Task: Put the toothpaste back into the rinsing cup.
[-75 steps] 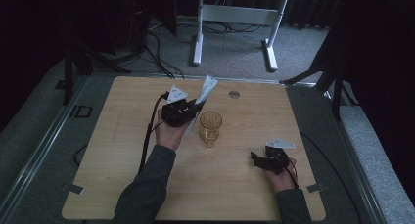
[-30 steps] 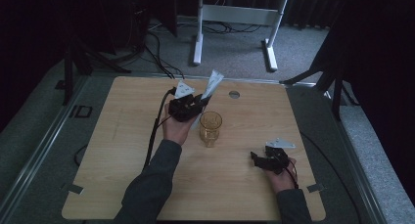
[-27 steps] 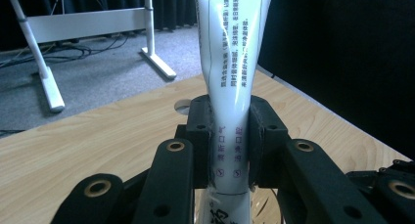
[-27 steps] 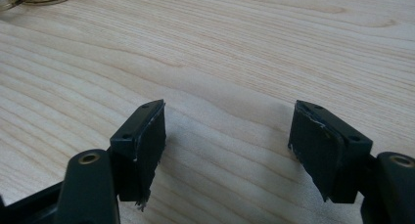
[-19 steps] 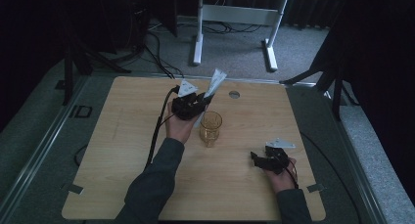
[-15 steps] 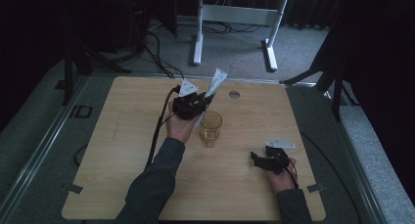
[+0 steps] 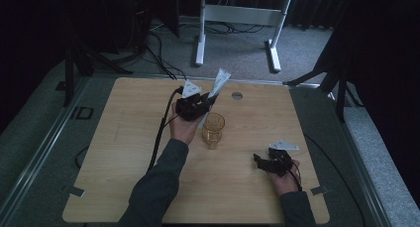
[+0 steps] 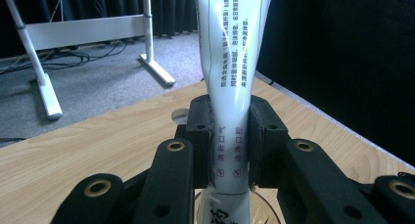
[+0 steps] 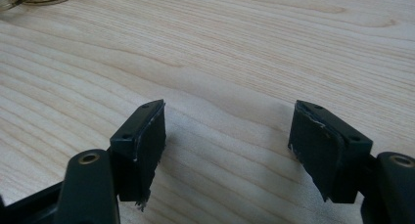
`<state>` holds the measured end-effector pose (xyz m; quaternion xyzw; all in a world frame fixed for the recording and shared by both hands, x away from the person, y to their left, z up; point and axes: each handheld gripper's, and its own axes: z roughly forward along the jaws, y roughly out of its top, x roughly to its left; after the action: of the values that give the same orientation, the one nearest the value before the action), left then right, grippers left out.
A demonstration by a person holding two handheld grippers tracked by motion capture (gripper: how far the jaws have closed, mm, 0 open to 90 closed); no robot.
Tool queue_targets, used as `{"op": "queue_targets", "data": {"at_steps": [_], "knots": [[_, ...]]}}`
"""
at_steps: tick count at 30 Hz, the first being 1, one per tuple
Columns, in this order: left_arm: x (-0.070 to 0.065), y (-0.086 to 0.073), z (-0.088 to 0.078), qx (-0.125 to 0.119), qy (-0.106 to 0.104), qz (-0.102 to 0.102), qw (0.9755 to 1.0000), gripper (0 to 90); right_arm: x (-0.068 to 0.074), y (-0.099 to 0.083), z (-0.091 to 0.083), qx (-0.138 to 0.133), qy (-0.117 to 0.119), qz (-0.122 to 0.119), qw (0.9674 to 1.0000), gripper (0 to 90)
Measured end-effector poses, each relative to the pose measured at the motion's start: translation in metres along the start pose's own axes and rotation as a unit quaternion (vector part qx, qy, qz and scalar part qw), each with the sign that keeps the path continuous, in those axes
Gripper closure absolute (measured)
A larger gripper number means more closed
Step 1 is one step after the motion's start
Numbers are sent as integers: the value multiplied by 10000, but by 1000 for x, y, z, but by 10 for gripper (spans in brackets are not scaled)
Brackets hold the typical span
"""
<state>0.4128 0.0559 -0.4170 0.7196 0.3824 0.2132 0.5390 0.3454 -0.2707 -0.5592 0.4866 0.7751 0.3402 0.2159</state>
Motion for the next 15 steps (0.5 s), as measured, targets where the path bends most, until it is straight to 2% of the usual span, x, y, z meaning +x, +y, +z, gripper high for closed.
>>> {"op": "queue_targets", "data": {"at_steps": [15], "knots": [[-2,-1,5,-91,-42,-80,9999,745,0,0,0,0,5,5,10000,293]]}}
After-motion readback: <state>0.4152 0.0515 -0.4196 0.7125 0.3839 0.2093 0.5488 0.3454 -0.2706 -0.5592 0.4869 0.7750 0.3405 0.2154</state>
